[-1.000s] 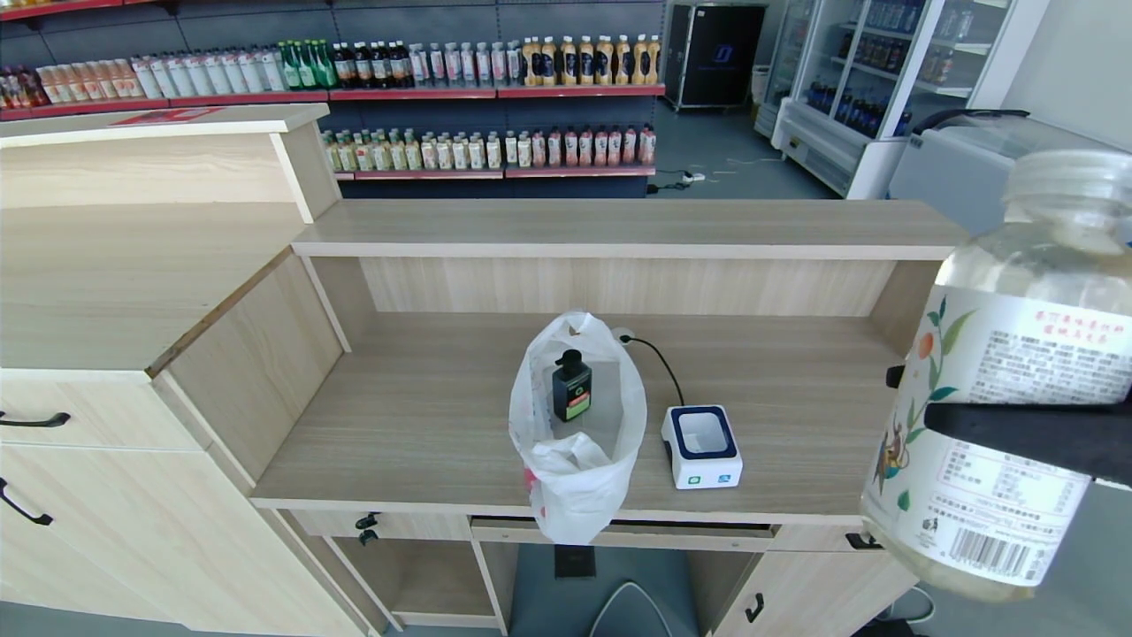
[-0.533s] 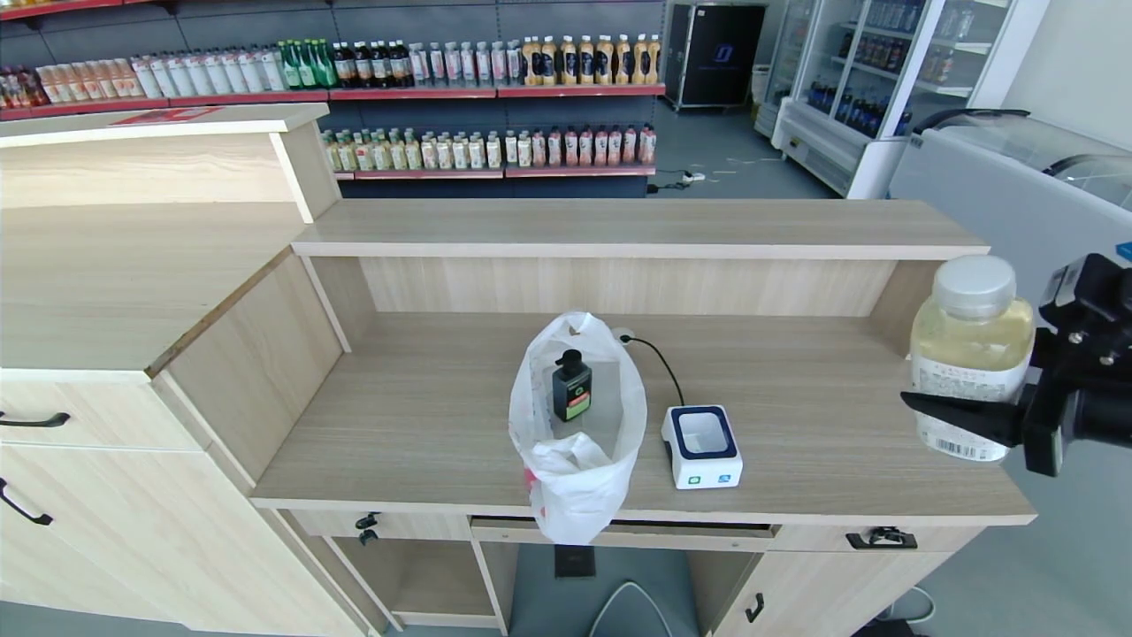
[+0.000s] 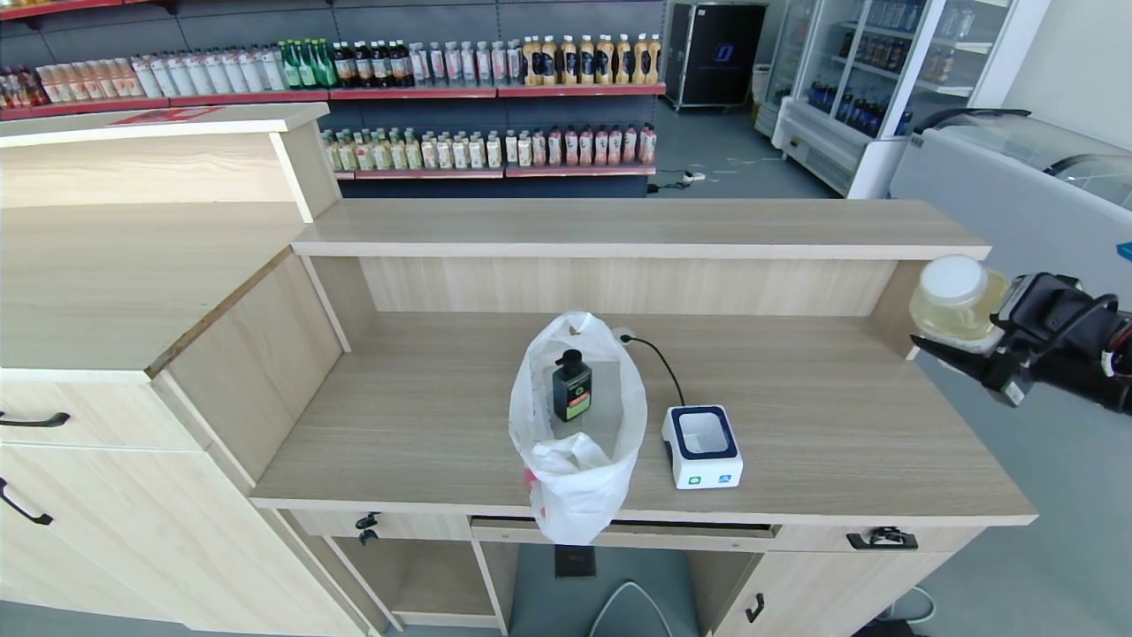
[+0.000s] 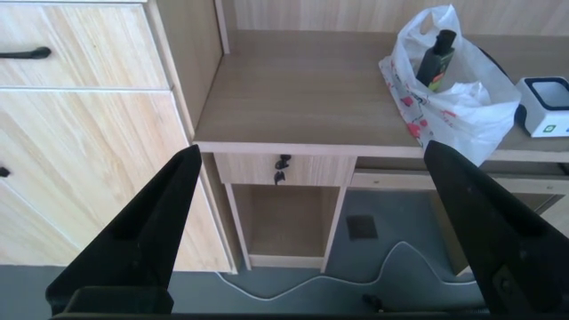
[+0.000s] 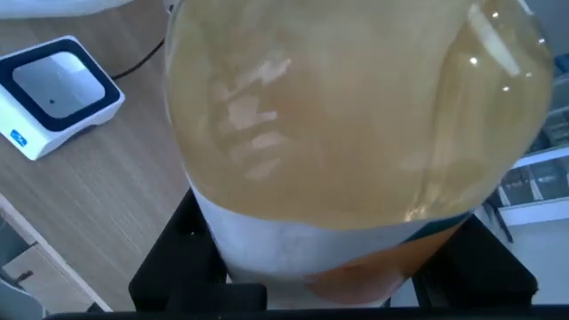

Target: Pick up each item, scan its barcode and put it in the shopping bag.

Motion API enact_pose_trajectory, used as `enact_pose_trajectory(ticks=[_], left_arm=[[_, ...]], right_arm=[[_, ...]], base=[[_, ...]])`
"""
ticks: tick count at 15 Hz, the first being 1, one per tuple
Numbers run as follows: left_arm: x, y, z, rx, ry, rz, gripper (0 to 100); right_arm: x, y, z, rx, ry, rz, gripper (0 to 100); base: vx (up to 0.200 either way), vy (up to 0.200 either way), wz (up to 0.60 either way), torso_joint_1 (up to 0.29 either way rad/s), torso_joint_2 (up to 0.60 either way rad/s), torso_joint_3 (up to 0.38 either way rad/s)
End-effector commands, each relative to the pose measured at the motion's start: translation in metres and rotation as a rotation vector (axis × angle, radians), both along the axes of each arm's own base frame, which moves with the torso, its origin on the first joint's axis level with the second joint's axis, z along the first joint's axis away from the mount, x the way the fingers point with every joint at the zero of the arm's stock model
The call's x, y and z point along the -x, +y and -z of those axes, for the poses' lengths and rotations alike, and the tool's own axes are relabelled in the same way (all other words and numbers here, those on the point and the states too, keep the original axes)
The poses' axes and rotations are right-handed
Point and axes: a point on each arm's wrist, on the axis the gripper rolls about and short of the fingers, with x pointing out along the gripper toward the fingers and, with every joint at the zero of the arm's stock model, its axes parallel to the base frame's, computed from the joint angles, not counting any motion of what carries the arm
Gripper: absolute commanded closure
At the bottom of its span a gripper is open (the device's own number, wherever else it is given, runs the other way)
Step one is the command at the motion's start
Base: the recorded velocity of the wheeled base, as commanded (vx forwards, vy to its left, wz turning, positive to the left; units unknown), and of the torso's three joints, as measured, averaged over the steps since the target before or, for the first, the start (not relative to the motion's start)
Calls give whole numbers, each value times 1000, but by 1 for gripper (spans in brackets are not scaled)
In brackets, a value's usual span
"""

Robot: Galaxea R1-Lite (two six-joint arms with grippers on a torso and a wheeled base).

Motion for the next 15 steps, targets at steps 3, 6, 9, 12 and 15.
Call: enact_pose_trajectory(ticks=[3,6,9,12,15], left_arm=[[0,0,0,0,1,0,0],[0,0,0,0,0,0,0],[0,0,0,0,0,0,0],[0,0,0,0,0,0,0],[0,0,0,0,1,0,0]], right_arm=[[-33,5,38,27,12,-89,100],[-45,4,67,71,25,-303,100],[-56,0,92,103,2,-449,100],[-61,-5,106,142,-25,-511,100],[-68,-13,114,199,-67,-529,100]], base=[[0,0,600,1,1,1],[0,0,0,0,0,0],[0,0,0,0,0,0],[0,0,0,0,0,0],[0,0,0,0,0,0]])
